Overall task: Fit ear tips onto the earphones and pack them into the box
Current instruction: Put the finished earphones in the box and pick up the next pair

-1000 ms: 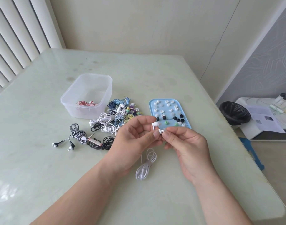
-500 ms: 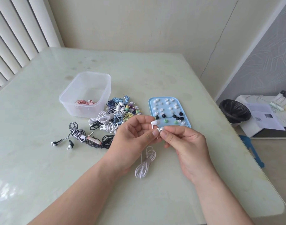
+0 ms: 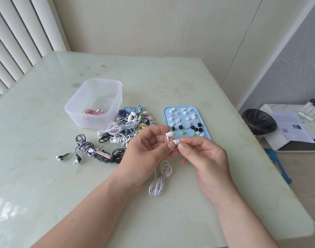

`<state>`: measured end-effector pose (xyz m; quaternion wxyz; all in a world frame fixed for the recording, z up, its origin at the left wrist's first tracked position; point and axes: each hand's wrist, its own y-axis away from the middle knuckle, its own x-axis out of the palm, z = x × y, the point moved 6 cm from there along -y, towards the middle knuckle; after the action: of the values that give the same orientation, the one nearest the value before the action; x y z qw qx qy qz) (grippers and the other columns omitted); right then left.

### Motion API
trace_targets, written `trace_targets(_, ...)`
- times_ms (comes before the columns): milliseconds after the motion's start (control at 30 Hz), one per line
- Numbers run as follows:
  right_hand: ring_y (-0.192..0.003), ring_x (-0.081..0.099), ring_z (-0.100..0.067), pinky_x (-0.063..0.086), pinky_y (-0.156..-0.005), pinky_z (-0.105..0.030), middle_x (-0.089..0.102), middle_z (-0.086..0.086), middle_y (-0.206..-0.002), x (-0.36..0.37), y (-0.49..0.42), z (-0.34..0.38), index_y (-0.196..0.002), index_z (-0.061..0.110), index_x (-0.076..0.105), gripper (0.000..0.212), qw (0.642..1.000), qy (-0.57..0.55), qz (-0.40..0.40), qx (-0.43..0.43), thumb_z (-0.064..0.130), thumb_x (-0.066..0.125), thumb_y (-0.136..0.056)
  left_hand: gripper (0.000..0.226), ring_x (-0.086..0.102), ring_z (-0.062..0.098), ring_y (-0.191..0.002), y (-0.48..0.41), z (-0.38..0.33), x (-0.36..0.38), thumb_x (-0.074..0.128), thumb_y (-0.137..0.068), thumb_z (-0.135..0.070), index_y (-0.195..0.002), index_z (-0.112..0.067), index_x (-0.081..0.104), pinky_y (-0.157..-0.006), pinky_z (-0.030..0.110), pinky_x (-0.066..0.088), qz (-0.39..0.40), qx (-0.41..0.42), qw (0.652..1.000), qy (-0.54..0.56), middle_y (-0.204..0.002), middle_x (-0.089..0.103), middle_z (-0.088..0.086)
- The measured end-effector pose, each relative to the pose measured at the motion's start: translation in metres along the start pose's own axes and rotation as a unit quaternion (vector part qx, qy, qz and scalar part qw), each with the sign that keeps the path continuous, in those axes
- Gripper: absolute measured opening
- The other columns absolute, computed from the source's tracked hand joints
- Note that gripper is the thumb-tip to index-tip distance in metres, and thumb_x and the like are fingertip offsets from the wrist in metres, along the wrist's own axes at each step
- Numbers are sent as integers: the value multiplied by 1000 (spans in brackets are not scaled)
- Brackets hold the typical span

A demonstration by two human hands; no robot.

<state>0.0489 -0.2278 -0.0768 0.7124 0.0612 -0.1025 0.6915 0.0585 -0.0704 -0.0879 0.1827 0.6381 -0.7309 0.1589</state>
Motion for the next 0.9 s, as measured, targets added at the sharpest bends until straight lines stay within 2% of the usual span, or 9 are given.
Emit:
trace_targets(133,-80,73,-25,52,-65,-29,77,-16,-94,-1,-1,-1,-98,6,73,18,1000,-15,14,8,-2,77,-82,33,72,29,-94,0,-1,-1,69,-88,5,-121,0,64,-83,37,61,-3,-5,1000,4,-100,70,22)
trace_targets(267,-90,69,-23,55,-75,-34,76,-9,-101,10,2,-4,-112,15,72,41,994,68,87,12,18,85,-73,40,72,24,-87,2,-9,0,69,-85,0,-125,-3,65,-83,35,60,-12,7,999,44,-91,69,11)
trace_targets(333,-90,67,-19,51,-74,-34,75,0,-100,16,6,-7,-107,29,74,46,978,170,119,5,34,91,-65,43,70,24,-83,2,-15,-1,69,-85,0,-127,-3,64,-86,37,61,-20,15,997,71,-88,64,8)
trace_targets(400,-87,66,-11,47,-70,-25,75,9,-97,19,8,-11,-103,34,75,47,958,255,135,-4,41,95,-62,42,69,24,-83,1,-19,-5,68,-87,2,-128,-3,64,-88,37,61,-30,16,995,91,-90,60,11)
trace_targets(467,-91,67,-9,48,-73,-21,75,14,-94,25,10,-11,-99,31,78,42,934,321,153,-44,41,96,-63,40,69,23,-84,0,-21,-8,66,-90,4,-129,-2,63,-87,35,60,-37,15,994,106,-93,59,12)
trace_targets(600,-95,66,-14,52,-82,-29,69,16,-88,37,13,-11,-76,26,79,25,897,386,178,-124,48,88,-70,34,68,22,-83,1,-23,-9,63,-93,6,-126,-1,62,-84,32,59,-42,19,993,111,-89,62,10)
trace_targets(733,-87,67,-15,53,-74,-31,70,11,-85,34,14,-11,-76,24,71,22,908,361,175,-117,39,86,-77,28,69,22,-83,2,-23,-10,66,-90,2,-117,-4,65,-82,32,60,-40,6,994,104,-96,63,14)
trace_targets(833,-71,62,-6,49,-67,-23,69,4,-79,26,12,-11,-79,20,68,20,945,295,137,-38,28,85,-83,29,69,25,-85,3,-24,-11,65,-88,2,-117,-5,66,-84,36,61,-34,-20,992,117,-99,68,14)
trace_targets(900,-70,61,-19,48,-67,-28,69,-7,-79,22,11,-10,-79,19,65,20,965,236,117,-10,25,84,-85,29,70,25,-86,4,-25,-9,67,-87,-4,-117,-6,66,-83,35,61,-34,-37,991,127,-100,70,15)
